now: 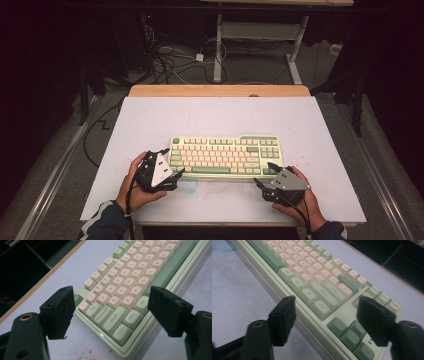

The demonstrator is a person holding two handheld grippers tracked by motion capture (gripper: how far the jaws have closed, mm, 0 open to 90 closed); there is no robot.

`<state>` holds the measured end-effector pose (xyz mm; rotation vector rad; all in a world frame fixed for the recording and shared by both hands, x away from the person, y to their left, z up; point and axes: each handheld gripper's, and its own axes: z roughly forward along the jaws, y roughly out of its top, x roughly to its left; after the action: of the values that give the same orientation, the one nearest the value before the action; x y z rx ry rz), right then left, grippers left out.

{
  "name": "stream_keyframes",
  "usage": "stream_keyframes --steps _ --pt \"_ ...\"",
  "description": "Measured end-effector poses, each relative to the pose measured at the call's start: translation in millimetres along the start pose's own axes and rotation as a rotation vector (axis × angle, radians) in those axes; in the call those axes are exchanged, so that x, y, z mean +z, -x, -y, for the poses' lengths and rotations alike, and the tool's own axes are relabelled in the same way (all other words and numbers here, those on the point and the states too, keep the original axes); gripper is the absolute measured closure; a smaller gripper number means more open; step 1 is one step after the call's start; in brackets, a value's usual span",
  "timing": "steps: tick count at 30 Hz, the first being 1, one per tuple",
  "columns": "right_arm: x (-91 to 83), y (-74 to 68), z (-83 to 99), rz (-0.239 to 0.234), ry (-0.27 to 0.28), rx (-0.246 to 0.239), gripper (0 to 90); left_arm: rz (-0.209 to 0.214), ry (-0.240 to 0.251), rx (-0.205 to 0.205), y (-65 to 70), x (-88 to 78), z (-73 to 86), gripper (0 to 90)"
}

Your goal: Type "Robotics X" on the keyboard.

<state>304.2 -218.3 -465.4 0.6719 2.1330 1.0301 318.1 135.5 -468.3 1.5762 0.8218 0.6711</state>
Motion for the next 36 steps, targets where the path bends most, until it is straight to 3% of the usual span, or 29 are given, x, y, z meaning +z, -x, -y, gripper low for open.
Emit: stream_keyframes --steps 8,13,16,27,36 --pt "2.6 3.0 -10.2 -0.073 0.006 0.037 66.0 -0.035 -0.034 -0.001 -6.3 -11.8 12.5 20.7" --pt "10.1 2.0 -18.5 -0.149 -0.035 0.015 85.5 -0.042 -0.043 -0.009 -8.2 -18.5 16.5 20.7" --pt "16.7 0.8 -24.7 -0.161 -0.05 0.008 89.9 -0.046 -0.068 -0.007 -9.3 -19.5 21.4 20.7" --pt "46.2 11.3 -50.0 -0.164 -0.065 0.025 90.0 -0.035 -0.09 0.003 -8.1 -17.9 24.1 20.7" --pt "71.0 7.7 -65.4 -0.182 -0.099 0.005 90.0 -0.027 -0.108 0.005 -7.3 -16.3 26.9 20.7"
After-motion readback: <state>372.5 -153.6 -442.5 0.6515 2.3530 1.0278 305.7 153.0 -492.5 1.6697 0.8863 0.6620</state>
